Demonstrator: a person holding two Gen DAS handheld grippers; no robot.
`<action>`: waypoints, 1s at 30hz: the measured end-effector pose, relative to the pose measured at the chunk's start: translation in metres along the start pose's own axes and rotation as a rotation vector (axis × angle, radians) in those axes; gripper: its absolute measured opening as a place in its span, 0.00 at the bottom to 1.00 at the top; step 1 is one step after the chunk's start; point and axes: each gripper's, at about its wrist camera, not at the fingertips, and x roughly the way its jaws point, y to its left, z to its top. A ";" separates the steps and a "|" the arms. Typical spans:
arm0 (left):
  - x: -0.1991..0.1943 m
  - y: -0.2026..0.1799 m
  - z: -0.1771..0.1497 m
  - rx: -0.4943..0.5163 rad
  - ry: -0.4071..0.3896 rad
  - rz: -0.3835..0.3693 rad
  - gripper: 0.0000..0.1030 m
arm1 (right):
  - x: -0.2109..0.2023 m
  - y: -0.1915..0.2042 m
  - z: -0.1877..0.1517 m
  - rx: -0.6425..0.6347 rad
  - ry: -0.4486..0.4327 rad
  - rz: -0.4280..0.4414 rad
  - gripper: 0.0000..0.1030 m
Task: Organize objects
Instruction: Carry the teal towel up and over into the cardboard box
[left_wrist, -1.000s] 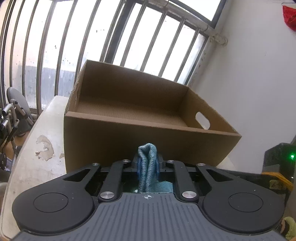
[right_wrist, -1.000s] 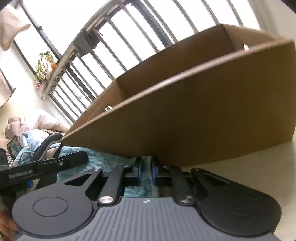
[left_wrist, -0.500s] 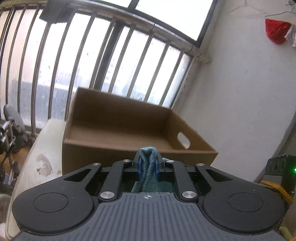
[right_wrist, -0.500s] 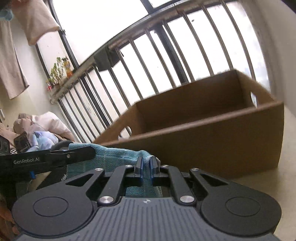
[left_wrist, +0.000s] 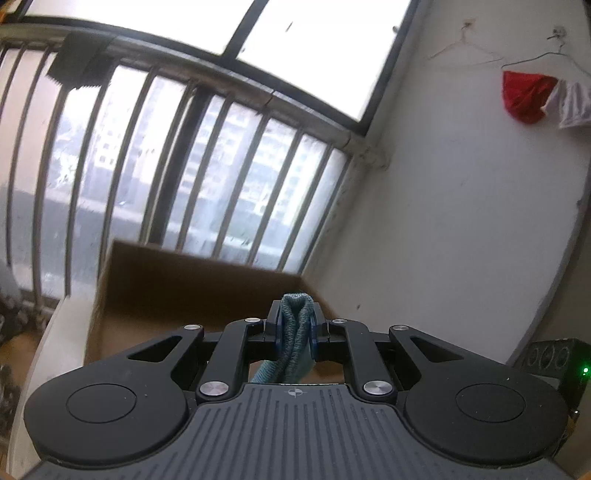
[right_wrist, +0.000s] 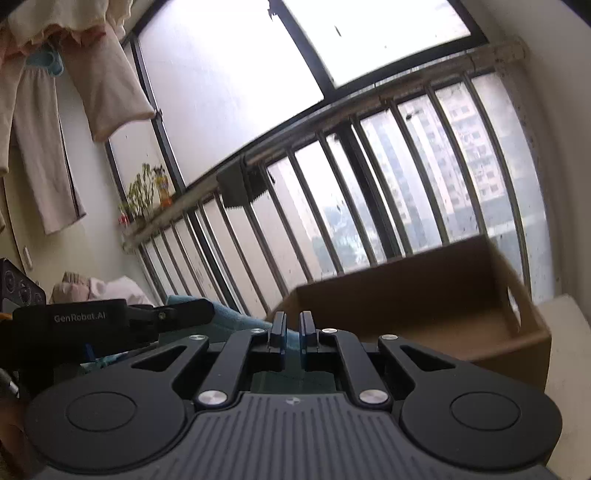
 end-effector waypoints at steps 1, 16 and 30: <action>0.002 -0.003 0.005 0.006 -0.007 -0.008 0.12 | -0.002 -0.002 0.003 -0.004 -0.012 0.000 0.07; 0.112 -0.010 0.066 -0.155 0.058 -0.149 0.12 | 0.013 -0.051 0.084 -0.036 -0.131 -0.020 0.07; 0.192 -0.014 0.078 -0.166 0.204 -0.168 0.12 | 0.029 -0.153 0.073 0.074 -0.074 -0.044 0.81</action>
